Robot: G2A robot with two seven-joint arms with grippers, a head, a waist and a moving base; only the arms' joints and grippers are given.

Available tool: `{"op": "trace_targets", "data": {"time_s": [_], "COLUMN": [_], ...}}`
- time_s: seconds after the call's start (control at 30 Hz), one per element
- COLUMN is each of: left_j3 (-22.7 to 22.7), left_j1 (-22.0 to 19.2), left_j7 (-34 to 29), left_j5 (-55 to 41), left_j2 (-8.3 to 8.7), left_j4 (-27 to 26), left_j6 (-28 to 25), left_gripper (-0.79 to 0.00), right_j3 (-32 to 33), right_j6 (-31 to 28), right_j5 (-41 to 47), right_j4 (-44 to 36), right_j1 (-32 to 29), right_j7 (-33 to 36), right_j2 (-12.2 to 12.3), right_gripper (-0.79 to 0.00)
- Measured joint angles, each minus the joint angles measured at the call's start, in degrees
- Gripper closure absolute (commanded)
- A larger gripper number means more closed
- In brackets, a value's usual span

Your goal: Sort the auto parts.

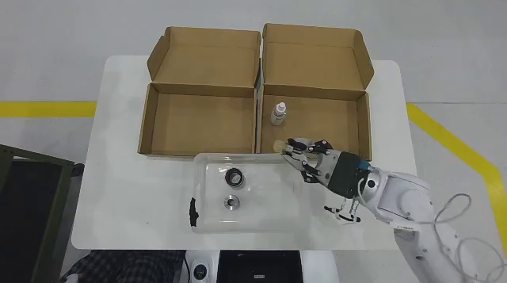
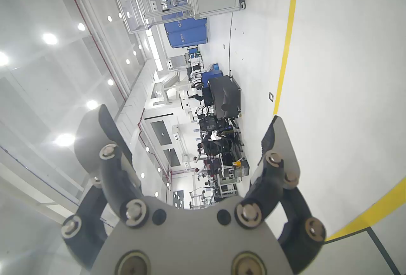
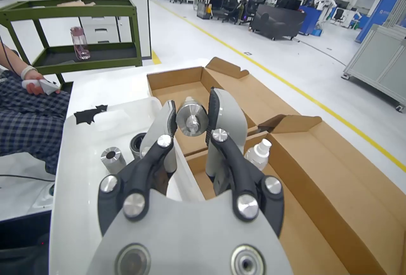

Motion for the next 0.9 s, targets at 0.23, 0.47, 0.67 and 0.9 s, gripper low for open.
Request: {"op": "trace_targets", "data": {"time_s": [0.23, 0.47, 0.67, 0.9], "left_j3": [0.0, 0.0, 0.0, 0.0], "left_j1": [0.0, 0.0, 0.0, 0.0], "left_j7": [0.0, 0.0, 0.0, 0.0], "left_j5": [0.0, 0.0, 0.0, 0.0], "left_j2": [0.0, 0.0, 0.0, 0.0], "left_j4": [0.0, 0.0, 0.0, 0.0], "left_j6": [0.0, 0.0, 0.0, 0.0], "left_gripper": [-0.785, -0.785, -0.785, -0.785], "right_j3": [0.43, -2.03, -4.79, -8.4], "right_j6": [0.38, 3.74, 3.63, 2.66], "right_j5": [-0.92, -4.69, -3.45, -2.32], "right_j4": [0.72, 4.94, 10.27, 15.01], "right_j1": [3.47, 9.22, 14.26, 19.24], "right_j7": [10.86, 20.38, 26.3, 33.67], "right_j2": [0.16, -0.24, -0.77, -1.42], "right_gripper": [0.0, 0.0, 0.0, 0.0]}}
